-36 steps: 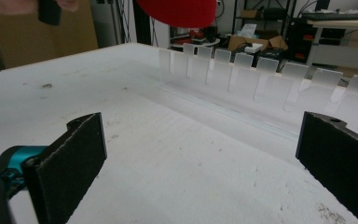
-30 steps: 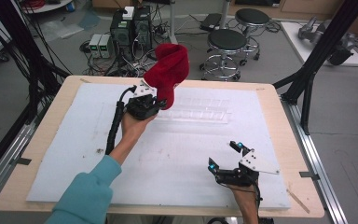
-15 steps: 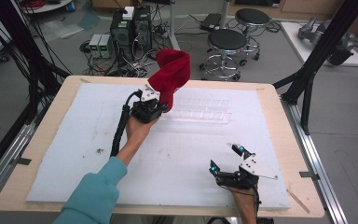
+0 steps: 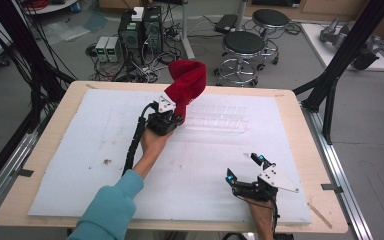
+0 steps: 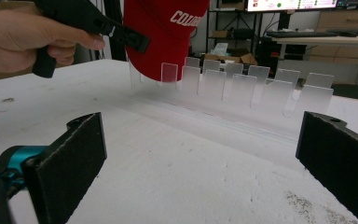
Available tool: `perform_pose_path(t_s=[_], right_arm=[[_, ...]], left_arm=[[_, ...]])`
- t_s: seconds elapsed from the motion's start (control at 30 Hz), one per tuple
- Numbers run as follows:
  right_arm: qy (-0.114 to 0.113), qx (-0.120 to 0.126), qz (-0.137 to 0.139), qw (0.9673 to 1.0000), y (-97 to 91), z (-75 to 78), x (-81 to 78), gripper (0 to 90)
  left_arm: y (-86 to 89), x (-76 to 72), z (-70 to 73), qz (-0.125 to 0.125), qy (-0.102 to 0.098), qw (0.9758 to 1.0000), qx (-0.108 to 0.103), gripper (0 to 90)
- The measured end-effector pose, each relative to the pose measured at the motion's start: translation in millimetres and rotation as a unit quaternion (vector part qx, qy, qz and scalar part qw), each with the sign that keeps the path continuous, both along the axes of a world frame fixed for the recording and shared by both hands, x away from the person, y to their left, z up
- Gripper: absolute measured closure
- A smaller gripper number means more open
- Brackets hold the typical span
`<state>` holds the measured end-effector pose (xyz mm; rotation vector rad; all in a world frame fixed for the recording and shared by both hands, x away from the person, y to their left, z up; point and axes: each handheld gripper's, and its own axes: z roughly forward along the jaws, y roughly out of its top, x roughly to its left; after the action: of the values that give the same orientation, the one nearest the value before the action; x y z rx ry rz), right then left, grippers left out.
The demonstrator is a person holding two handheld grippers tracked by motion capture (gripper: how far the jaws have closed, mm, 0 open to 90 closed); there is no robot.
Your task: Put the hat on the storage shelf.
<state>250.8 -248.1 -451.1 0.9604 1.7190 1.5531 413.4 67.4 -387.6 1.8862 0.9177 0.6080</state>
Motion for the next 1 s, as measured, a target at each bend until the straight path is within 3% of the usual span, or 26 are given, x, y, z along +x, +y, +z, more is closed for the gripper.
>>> perform_pose_path(t_s=[0.17, 0.6, 0.77, 0.87, 1.0], right_arm=[[-0.002, 0.000, -0.004, 1.0000, 0.0, -0.4, -0.4, 0.4], [0.002, 0.002, -0.011, 0.9999, 0.4, -0.5, -0.2, 0.5], [0.001, 0.013, -0.020, 0.9997, -1.5, -1.2, -0.7, 0.5], [-0.001, 0.017, -0.020, 0.9996, -2.2, -1.5, -1.7, 0.5], [-0.003, 0.023, -0.018, 0.9996, -3.4, -1.9, -2.1, 0.4]], left_arm=[[-0.6, -2.1, -3.1, -0.002, -0.009, 1.0000, 0.003, 85.0], [4.9, -5.5, -10.3, -0.006, -0.011, 0.9999, 0.004, 82.7], [9.1, -6.1, -12.4, 0.000, -0.006, 1.0000, -0.006, 65.8], [11.7, -8.5, -13.8, 0.012, -0.011, 0.9999, 0.004, 58.0], [17.1, -9.7, -12.5, 0.011, 0.008, 0.9998, -0.012, 39.0]])
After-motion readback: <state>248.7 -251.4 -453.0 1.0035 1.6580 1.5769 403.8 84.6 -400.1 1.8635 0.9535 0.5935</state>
